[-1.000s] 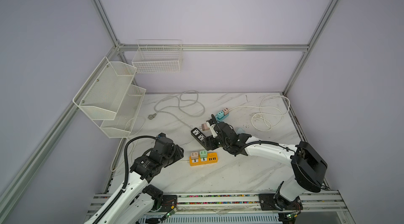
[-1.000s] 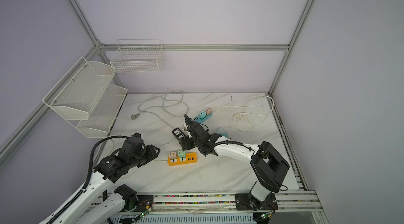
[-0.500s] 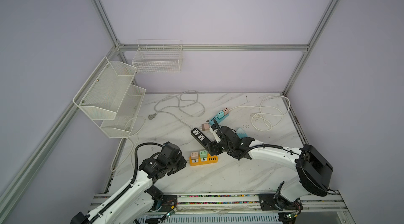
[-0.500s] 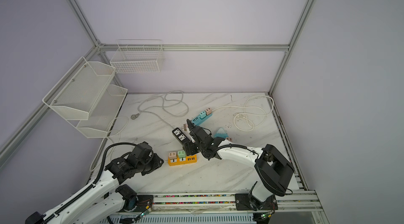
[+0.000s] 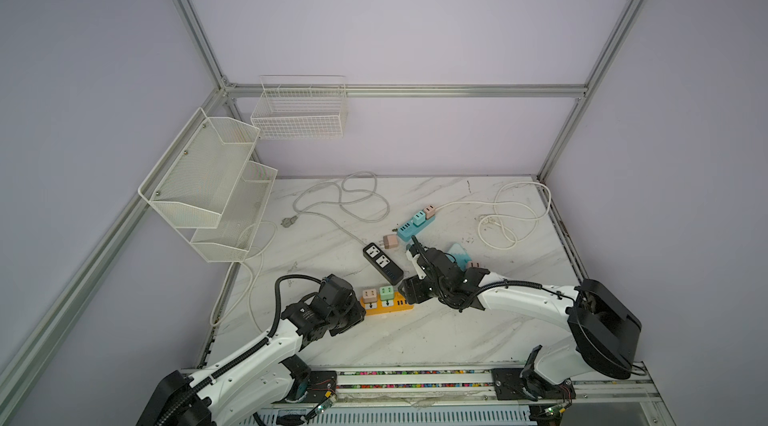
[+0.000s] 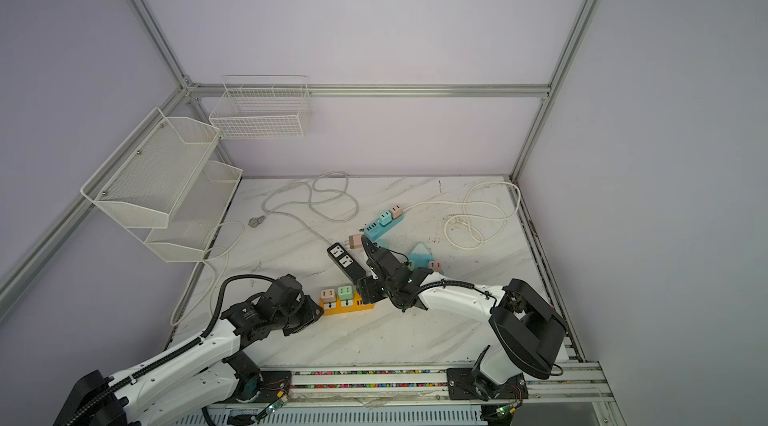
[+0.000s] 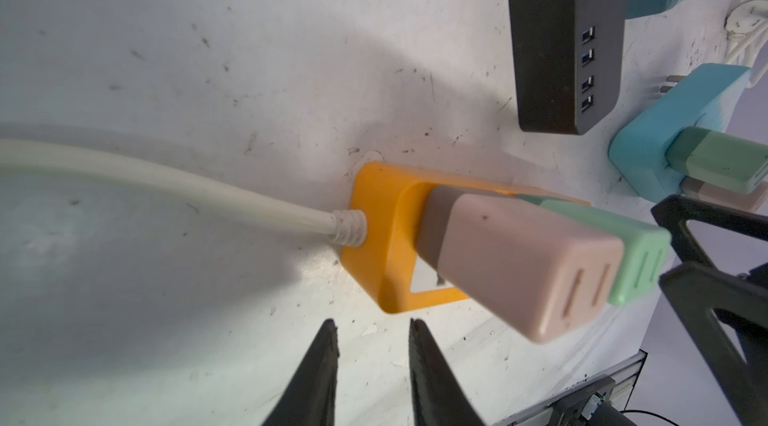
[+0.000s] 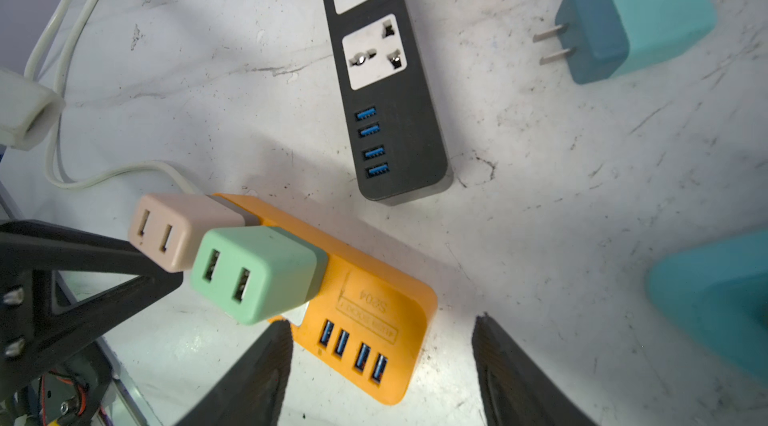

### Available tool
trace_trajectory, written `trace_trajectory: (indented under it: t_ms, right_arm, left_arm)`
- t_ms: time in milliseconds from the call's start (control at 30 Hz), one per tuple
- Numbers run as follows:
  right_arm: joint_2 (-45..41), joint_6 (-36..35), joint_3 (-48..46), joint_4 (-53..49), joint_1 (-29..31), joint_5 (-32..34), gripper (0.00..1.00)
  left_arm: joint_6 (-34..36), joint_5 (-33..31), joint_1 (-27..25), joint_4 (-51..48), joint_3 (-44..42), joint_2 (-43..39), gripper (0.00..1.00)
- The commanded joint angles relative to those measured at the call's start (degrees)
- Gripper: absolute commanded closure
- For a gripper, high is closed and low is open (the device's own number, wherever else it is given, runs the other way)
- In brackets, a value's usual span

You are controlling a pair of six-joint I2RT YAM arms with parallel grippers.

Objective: Pull the plug off the socket
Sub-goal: 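Move the right gripper over the mint-green adapter while the left approaches the yellow strip, then grip the mint-green adapter with the right gripper while the left clamps the yellow strip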

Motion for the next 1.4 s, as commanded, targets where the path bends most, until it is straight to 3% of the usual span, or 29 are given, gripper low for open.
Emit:
trace_trajectory:
  t_ms: [0, 133, 367, 767, 833, 967, 1067, 1367]
  right_arm:
    - [-0.5, 1.1, -0.7, -1.7, 0.2, 0.9, 0.32]
    - [0.4, -0.7, -1.0, -2.6, 0.1, 2.0, 0.37]
    - [0.1, -1.4, -3.1, -2.0, 0.1, -0.1, 0.48]
    - [0.2, 1.1, -6.0, 1.2, 0.2, -3.6, 0.54]
    - [-0.1, 2.1, -7.3, 3.9, 0.6, -7.0, 0.54]
    - [-0.5, 2.8, -7.5, 3.6, 1.0, -4.5, 0.54]
    - [-0.9, 3.2, -8.0, 5.5, 1.0, -6.4, 0.54]
    - [-4.8, -0.4, -4.9, -0.1, 1.0, 1.6, 0.48]
  left_arm:
    - [-0.6, 1.0, -0.4, 5.9, -2.1, 1.2, 0.7]
    - [-1.1, 2.8, -0.4, 12.2, -4.3, 3.6, 0.71]
    - [1.5, 1.8, -0.3, 13.2, -2.3, 7.5, 0.71]
    - [6.0, -0.9, 1.8, 13.5, 3.0, 11.9, 0.71]
    - [7.0, -1.6, 2.0, 11.5, 4.7, 12.7, 0.71]
    - [5.5, 0.4, 2.6, 14.2, 3.5, 12.8, 0.71]
    - [4.5, 1.0, 2.6, 15.0, 2.7, 12.2, 0.71]
    - [3.7, -0.1, 2.6, 10.0, 2.6, 6.5, 0.7]
